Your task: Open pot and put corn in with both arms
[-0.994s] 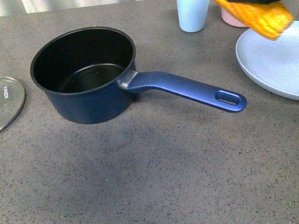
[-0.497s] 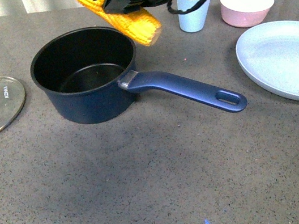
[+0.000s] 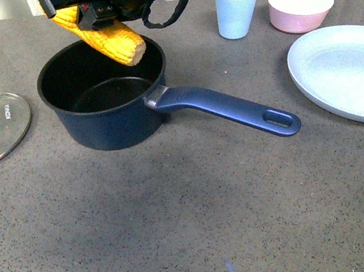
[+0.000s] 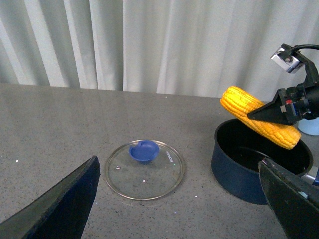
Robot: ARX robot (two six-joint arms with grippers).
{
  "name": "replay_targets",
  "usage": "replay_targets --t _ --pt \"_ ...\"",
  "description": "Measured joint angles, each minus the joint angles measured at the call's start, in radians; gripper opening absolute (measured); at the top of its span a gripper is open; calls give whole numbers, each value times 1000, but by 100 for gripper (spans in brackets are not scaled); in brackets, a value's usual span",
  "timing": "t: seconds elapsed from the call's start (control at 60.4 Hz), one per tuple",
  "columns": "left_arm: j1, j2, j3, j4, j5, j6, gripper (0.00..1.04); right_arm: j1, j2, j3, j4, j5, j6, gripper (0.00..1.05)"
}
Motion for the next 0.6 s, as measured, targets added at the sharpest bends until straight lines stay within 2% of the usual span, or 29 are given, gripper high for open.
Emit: replay_targets --t 0.099,0.248,0.596 --pt "0 0 0 0 0 0 96 2 6 -4 -2 3 -1 18" --pt "0 0 0 0 0 0 96 -4 6 -23 -1 16 0 45" --pt "0 0 0 0 0 0 96 -24 -27 -116 51 19 13 96"
